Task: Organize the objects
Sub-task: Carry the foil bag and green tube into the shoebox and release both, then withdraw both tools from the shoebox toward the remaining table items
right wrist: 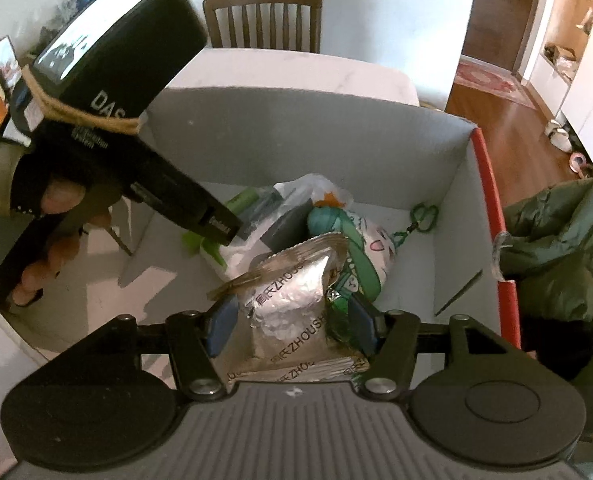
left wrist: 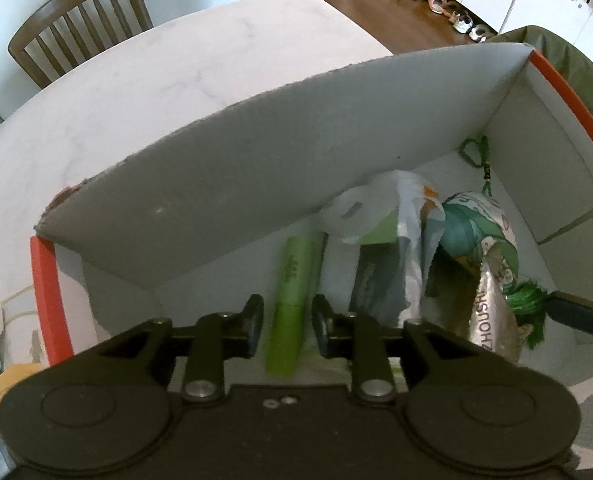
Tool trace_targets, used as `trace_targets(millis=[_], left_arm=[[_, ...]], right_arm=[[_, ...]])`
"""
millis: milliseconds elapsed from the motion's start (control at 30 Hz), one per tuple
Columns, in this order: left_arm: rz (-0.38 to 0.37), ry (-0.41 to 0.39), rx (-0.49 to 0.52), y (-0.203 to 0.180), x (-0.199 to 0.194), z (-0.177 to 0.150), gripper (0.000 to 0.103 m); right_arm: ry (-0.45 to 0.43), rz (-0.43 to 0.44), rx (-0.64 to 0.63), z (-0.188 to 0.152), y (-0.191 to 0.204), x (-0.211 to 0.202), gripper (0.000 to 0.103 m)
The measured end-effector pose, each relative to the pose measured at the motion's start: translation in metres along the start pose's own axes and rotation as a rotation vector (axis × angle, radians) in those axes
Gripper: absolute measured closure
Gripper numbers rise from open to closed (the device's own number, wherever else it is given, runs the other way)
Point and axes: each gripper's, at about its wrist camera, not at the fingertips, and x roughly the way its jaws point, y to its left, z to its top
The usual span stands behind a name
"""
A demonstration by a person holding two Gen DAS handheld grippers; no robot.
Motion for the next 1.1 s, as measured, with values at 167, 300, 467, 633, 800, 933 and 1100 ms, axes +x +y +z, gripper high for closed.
trace_targets(millis=[167, 300, 467, 633, 800, 933, 1100], left_arm=[[-0.015, -0.018, -0.012, 0.004, -0.011, -0.005, 0.061], [-0.033, -0.044, -0.021, 0.006, -0.025, -0.011, 0.058], [-0.050, -0.084, -0.029, 0.007, -0.048, -0.015, 0.055], [-0.072, -0.128, -0.043, 0.003, -0.065, -0.018, 0.052], [-0.083, -0.175, -0.041, -0.001, -0.080, -0.026, 0.048], [-0.111, -0.212, -0.051, 0.002, -0.094, -0.035, 0.044], [-0.125, -0.272, -0.044, 0.004, -0.110, -0.045, 0.039]], right_arm=[[-0.024, 0.012, 0.035, 0.001, -0.006, -0.013, 0.043], [-0.052, 0.005, 0.053, 0.001, -0.014, -0.021, 0.042], [-0.075, 0.008, 0.079, -0.003, -0.019, -0.035, 0.042], [-0.097, 0.018, 0.097, -0.005, -0.019, -0.043, 0.041], [-0.134, 0.025, 0.109, -0.004, -0.015, -0.057, 0.036], [-0.167, 0.030, 0.125, -0.003, -0.014, -0.072, 0.035], [-0.201, 0.036, 0.139, -0.001, -0.007, -0.089, 0.032]])
